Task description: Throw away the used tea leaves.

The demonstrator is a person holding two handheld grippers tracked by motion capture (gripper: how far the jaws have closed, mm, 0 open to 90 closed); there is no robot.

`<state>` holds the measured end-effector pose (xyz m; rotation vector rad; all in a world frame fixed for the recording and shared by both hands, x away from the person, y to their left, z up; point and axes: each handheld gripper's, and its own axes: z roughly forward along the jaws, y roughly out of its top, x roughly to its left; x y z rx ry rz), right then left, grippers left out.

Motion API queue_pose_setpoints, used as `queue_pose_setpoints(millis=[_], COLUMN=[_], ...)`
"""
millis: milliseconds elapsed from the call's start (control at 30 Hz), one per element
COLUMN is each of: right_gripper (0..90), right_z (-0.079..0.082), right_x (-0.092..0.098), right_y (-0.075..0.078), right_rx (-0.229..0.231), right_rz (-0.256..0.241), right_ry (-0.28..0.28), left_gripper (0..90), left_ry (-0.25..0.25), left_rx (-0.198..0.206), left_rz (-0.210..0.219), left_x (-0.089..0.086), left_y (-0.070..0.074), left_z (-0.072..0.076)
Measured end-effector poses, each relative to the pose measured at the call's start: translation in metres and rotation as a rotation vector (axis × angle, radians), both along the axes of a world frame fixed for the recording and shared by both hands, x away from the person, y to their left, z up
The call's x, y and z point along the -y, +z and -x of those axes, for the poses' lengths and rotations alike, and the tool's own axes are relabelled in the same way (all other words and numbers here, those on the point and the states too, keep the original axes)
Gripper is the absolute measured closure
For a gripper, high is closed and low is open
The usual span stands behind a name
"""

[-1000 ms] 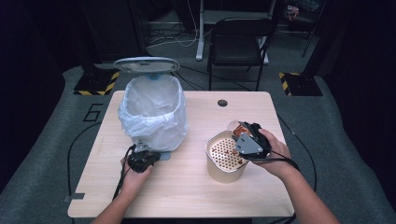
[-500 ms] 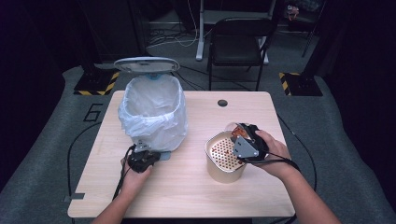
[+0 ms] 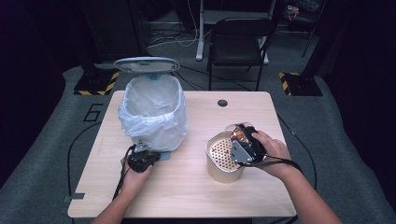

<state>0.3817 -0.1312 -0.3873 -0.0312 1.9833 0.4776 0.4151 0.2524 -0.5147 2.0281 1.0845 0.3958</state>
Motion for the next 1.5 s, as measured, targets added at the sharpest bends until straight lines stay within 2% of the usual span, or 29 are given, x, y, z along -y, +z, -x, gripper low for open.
queue_pose_setpoints(millis=[33, 67, 100, 133, 167, 200, 233, 267, 467, 533, 567, 633, 667, 733, 767, 800, 833, 933, 1000, 1033, 1100, 1200, 1500], right_gripper=[45.0, 45.0, 45.0, 45.1, 45.1, 45.1, 45.1, 45.1, 45.2, 45.3, 45.3, 45.3, 45.3, 45.3, 45.4, 45.4, 45.4, 45.4, 45.4, 45.4, 45.5, 45.5, 45.8], right_z=[0.0, 0.0, 0.0, 0.001, 0.002, 0.002, 0.003, 0.004, 0.004, 0.005, 0.006, 0.008, 0.008, 0.01, 0.01, 0.01, 0.011, 0.012, 0.012, 0.011, 0.012, 0.012, 0.013], right_x=[-0.001, -0.001, -0.001, -0.002, -0.004, -0.004, -0.005, -0.008, -0.01, -0.011, -0.011, -0.013, -0.014, -0.015, -0.016, -0.016, -0.018, -0.018, -0.019, -0.02, -0.019, -0.018, -0.018], right_y=[0.0, 0.0, -0.001, -0.001, -0.002, -0.002, -0.004, -0.006, -0.011, -0.012, -0.013, -0.015, -0.016, -0.019, -0.02, -0.02, -0.02, -0.022, -0.021, -0.02, -0.021, -0.02, -0.019], right_rx=[0.013, 0.013, 0.016, 0.021, 0.035, 0.035, 0.048, 0.062, 0.076, 0.093, 0.101, 0.123, 0.133, 0.135, 0.16, 0.16, 0.187, 0.189, 0.204, 0.219, 0.231, 0.238, 0.304], right_rz=[0.02, 0.02, 0.029, 0.043, 0.072, 0.072, 0.095, 0.138, 0.191, 0.224, 0.235, 0.271, 0.29, 0.29, 0.324, 0.324, 0.365, 0.361, 0.378, 0.392, 0.383, 0.39, 0.47], right_ry=[0.003, 0.003, 0.004, 0.002, 0.003, 0.003, 0.0, 0.003, 0.003, 0.011, 0.015, 0.021, 0.027, 0.019, 0.031, 0.031, 0.047, 0.036, 0.046, 0.056, 0.04, 0.042, 0.046], left_gripper=[90.0, 90.0, 90.0, 90.0, 90.0, 90.0, 90.0, 90.0, 90.0, 90.0, 90.0, 90.0, 90.0, 90.0, 90.0, 90.0, 90.0, 90.0, 90.0, 90.0, 90.0, 90.0, 90.0], left_ry=[0.0, 0.001, 0.014, 0.001, 0.014, 0.014, 0.003, 0.005, 0.0, 0.0, 0.013, 0.006, 0.014, -0.001, -0.002, 0.012, 0.013, 0.006, 0.006, 0.015, 0.014, 0.014, 0.015], left_rx=[0.0, 0.0, 0.001, -0.001, 0.0, 0.0, 0.002, 0.003, 0.0, 0.0, 0.001, 0.0, 0.001, -0.001, 0.003, 0.009, 0.001, -0.003, -0.004, -0.004, 0.007, 0.002, -0.001], left_rz=[0.002, 0.002, 0.034, 0.002, 0.035, 0.035, 0.004, 0.008, 0.0, 0.001, 0.032, 0.017, 0.035, -0.002, 0.0, 0.033, 0.035, 0.016, 0.017, 0.035, 0.037, 0.037, 0.037], left_x=[0.0, 0.0, 0.002, 0.0, 0.002, 0.002, 0.0, 0.001, 0.0, 0.0, 0.002, 0.001, 0.002, 0.0, 0.0, 0.002, 0.002, 0.001, 0.001, 0.002, 0.002, 0.002, 0.002], left_y=[0.0, 0.0, -0.001, 0.0, -0.001, -0.001, 0.0, 0.0, 0.0, 0.0, -0.001, 0.0, -0.001, 0.0, 0.0, -0.001, -0.001, 0.0, 0.0, -0.001, -0.001, -0.001, -0.001], left_z=[0.0, 0.0, 0.001, 0.0, 0.001, 0.001, 0.0, 0.0, 0.0, 0.0, 0.001, 0.001, 0.001, 0.0, 0.0, 0.0, 0.001, 0.001, 0.001, 0.001, 0.0, 0.001, 0.001])
